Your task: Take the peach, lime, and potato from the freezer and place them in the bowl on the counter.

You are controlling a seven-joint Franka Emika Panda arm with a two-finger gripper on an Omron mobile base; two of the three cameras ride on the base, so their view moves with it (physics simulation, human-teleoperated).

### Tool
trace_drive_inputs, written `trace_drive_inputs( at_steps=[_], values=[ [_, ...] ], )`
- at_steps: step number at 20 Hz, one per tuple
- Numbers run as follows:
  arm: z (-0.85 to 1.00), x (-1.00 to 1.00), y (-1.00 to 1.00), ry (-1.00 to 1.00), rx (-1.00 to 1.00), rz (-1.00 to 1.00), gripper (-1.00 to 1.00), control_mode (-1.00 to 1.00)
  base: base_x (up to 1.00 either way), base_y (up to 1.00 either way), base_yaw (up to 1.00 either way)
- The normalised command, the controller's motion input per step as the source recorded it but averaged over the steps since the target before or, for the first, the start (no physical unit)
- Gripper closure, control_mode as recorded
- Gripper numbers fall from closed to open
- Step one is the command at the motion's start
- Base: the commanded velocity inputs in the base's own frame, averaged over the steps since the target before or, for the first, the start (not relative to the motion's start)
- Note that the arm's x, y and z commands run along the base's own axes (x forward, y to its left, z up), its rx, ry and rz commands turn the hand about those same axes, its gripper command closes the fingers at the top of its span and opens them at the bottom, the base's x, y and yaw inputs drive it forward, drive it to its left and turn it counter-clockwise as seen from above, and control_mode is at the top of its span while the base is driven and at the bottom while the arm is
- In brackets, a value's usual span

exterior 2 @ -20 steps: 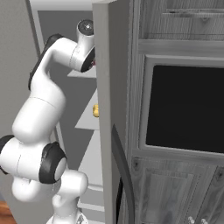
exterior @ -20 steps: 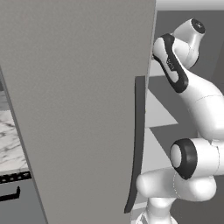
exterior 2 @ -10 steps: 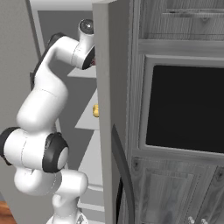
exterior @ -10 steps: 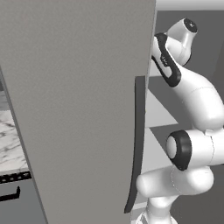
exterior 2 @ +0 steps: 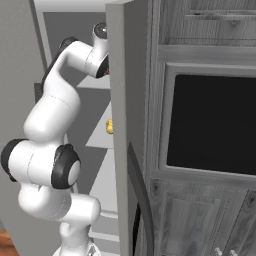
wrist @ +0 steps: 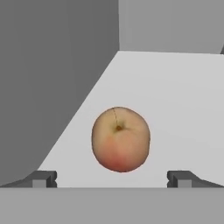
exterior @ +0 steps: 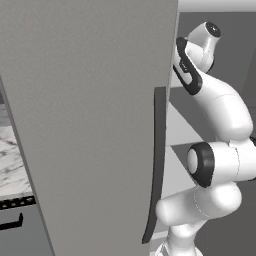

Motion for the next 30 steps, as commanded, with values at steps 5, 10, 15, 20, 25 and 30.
trace_drive_inputs(
  at_steps=[5, 10, 15, 20, 25, 30],
  values=[
    [-0.15, 0.18, 0.00, 0.00, 0.00, 0.00, -1.00, -1.00, 0.00, 0.00, 0.00],
    [-0.18, 0.14, 0.00, 0.00, 0.00, 0.01, -1.00, -1.00, 0.00, 0.00, 0.00],
    [-0.06, 0.17, 0.00, 0.00, 0.00, 0.01, -1.00, -1.00, 0.00, 0.00, 0.00],
    [0.00, 0.25, 0.00, 0.00, 0.00, 0.02, -1.00, -1.00, 0.00, 0.00, 0.00],
    [0.00, 0.22, 0.00, 0.00, 0.00, 0.02, -1.00, -1.00, 0.00, 0.00, 0.00],
    [-0.06, 0.12, 0.00, 0.00, 0.00, 0.02, 1.00, -1.00, 0.00, 0.00, 0.00]
  ],
)
